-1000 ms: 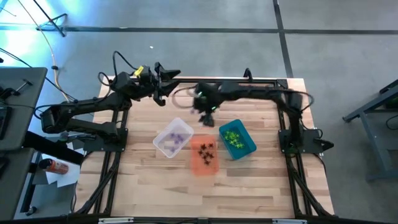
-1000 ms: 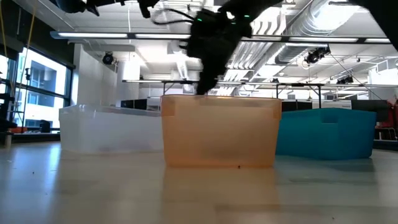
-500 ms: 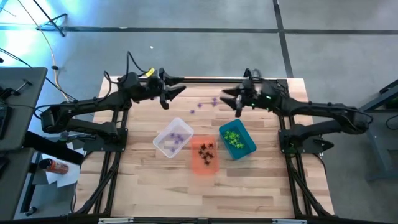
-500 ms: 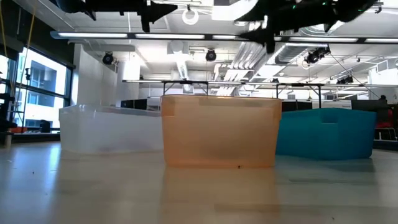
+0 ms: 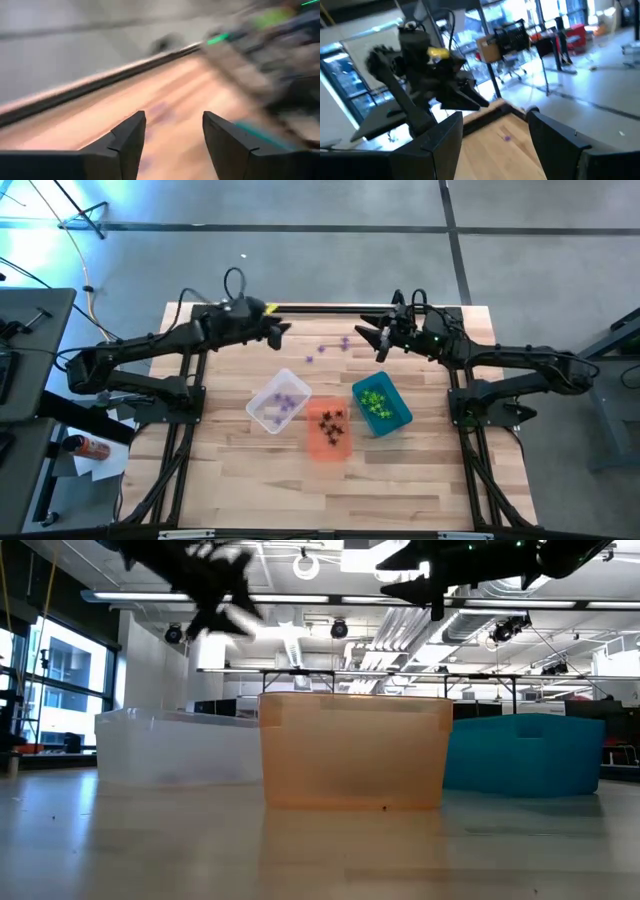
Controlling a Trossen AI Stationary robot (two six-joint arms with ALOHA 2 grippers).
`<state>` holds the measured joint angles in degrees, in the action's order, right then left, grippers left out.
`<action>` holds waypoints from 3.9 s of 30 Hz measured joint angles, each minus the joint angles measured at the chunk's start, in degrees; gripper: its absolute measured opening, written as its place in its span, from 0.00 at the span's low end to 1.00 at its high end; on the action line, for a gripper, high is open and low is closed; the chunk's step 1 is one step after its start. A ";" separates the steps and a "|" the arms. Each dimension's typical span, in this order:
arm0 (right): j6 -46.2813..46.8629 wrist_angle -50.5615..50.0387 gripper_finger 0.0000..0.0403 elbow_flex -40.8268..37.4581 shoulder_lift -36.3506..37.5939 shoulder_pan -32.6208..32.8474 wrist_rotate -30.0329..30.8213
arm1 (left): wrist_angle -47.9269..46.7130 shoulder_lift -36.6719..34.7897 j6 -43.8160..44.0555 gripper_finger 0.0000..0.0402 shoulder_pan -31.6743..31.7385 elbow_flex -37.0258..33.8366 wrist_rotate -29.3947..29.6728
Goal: Sort Halloween decoration
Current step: Put the purple spider toy into the transparent bin
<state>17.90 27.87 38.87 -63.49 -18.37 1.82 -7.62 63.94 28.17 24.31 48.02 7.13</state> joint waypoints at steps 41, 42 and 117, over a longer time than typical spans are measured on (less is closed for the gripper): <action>7.77 -8.06 0.55 0.00 -0.55 0.04 1.25 | -19.43 31.53 -10.73 0.02 26.00 0.12 0.25; 7.77 -8.34 0.55 0.00 -0.54 0.04 1.25 | -19.62 30.93 -11.61 0.02 26.00 0.05 -1.12; 10.66 -12.23 0.55 0.00 -0.59 0.04 2.89 | -9.29 6.12 -17.47 0.00 20.70 -0.10 -28.10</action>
<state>28.56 15.64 38.87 -64.07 -18.33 4.71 -16.90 70.07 10.70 45.00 47.92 -20.96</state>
